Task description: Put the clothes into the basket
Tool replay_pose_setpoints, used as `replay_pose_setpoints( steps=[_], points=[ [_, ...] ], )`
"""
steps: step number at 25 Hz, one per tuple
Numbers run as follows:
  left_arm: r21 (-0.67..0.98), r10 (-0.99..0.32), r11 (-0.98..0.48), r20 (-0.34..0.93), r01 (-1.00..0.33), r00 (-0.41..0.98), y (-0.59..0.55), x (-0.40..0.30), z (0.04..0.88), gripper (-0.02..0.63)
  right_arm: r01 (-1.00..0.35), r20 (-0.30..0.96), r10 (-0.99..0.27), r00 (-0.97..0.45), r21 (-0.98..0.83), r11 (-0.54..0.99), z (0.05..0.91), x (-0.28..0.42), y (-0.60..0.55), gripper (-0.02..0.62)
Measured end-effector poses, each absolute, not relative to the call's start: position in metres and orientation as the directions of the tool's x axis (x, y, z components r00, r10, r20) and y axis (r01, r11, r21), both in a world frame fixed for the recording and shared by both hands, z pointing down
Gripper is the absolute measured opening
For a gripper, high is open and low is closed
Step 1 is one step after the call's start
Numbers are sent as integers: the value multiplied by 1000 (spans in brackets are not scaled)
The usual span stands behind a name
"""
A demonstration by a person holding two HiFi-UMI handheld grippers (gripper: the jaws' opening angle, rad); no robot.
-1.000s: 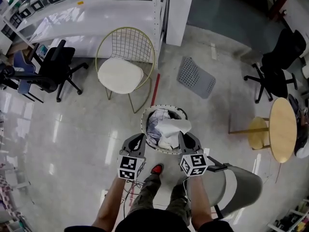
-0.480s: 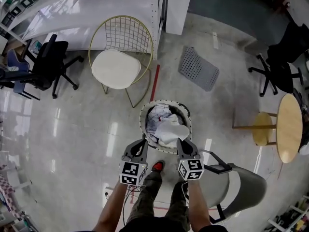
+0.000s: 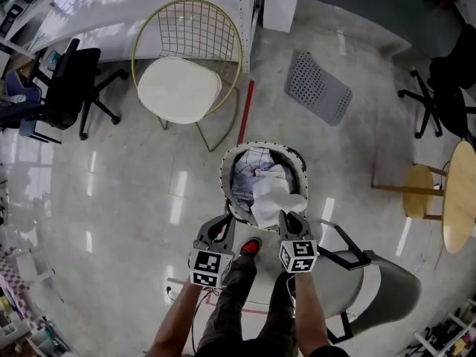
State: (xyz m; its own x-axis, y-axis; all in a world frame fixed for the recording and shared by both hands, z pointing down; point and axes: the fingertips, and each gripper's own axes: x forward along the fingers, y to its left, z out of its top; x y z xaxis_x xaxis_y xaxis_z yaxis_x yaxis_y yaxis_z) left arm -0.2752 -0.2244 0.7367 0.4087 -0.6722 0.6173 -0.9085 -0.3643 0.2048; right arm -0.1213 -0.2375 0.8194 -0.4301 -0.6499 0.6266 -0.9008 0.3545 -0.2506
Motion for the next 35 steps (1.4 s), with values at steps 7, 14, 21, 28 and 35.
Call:
replay_pose_setpoints(
  steps=[7, 14, 21, 28, 35],
  points=[
    [230, -643, -347, 648, -909, 409, -217, -279, 763, 6, -891, 628, -633, -452, -278, 359, 842, -128, -244, 37],
    [245, -648, -336, 640, -910, 412, -222, -280, 761, 6, -894, 616, -649, -447, -291, 340, 842, -132, -251, 215],
    [243, -650, -333, 641, -911, 408, -215, -283, 760, 6, -897, 604, -664, -442, -272, 350, 834, -131, -250, 256],
    [233, -665, -351, 620, -907, 417, -210, -277, 742, 6, -895, 583, -679, -446, -264, 360, 811, -128, -243, 256],
    [215, -706, -382, 560, -899, 434, -214, -267, 695, 6, -893, 528, -721, -449, -238, 383, 756, -123, -239, 255]
  ],
)
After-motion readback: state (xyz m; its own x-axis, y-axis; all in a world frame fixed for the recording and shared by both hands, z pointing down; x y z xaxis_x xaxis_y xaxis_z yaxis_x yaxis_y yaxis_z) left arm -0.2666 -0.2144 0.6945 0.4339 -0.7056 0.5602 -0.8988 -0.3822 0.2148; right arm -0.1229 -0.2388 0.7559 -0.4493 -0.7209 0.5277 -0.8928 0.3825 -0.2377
